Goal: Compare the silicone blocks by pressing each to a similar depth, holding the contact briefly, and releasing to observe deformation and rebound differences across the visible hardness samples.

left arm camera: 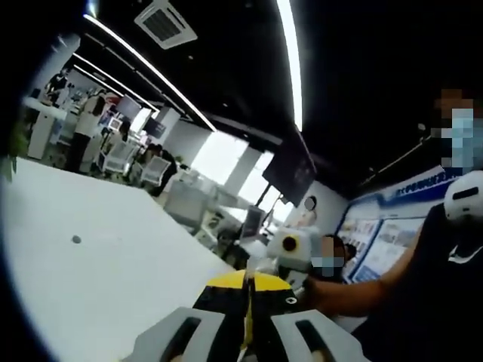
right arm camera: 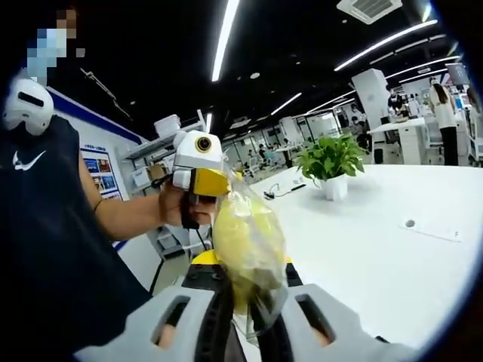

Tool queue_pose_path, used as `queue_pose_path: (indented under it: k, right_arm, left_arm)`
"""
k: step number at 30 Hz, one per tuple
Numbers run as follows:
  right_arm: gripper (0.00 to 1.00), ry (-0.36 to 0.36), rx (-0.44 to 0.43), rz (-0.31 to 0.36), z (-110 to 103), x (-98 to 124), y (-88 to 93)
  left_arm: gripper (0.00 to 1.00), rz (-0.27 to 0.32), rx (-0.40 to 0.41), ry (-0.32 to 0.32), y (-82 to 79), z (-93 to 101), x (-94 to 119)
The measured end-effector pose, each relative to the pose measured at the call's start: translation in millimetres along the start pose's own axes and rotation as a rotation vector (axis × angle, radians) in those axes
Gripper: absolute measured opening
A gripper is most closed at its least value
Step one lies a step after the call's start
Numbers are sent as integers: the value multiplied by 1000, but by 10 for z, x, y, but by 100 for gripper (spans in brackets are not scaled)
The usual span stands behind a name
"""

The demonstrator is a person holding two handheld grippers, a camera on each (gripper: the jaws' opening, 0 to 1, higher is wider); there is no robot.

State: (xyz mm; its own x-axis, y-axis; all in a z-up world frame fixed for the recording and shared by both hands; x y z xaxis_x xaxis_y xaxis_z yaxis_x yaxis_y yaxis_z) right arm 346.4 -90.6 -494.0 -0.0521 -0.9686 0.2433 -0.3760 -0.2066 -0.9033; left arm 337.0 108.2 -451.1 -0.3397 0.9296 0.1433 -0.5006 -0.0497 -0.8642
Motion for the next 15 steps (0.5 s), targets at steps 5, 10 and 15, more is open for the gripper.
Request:
queue_pose_path:
  k: [5, 10, 15]
  right_arm:
    - [2, -5, -17, -12, 6, 5, 16]
    - [2, -14, -49, -14, 13, -15, 41]
    - [3, -27, -95, -9, -9, -58, 57]
  left_arm:
    - [0, -6, -19, -7, 14, -2, -8]
    - [0, -20, -54, -42, 30, 9, -4]
    - [0, -24, -43, -53, 36, -7, 30]
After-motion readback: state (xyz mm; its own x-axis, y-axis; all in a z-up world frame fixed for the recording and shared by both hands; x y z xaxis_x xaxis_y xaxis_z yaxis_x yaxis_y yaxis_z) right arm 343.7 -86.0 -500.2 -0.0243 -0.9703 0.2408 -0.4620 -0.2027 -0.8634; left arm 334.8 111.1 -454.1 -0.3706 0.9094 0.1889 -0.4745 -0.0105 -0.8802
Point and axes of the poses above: the point that each gripper's makers call its tool centre point, and the gripper's own axes: x roughly backward along the fingers, z roughly to its right, y roughly out of its underside, the point moved 10 cm from there along x, roughly backward along the fingers, and after that the axes turned 8 degrees about -z, right-handed, at the moved point
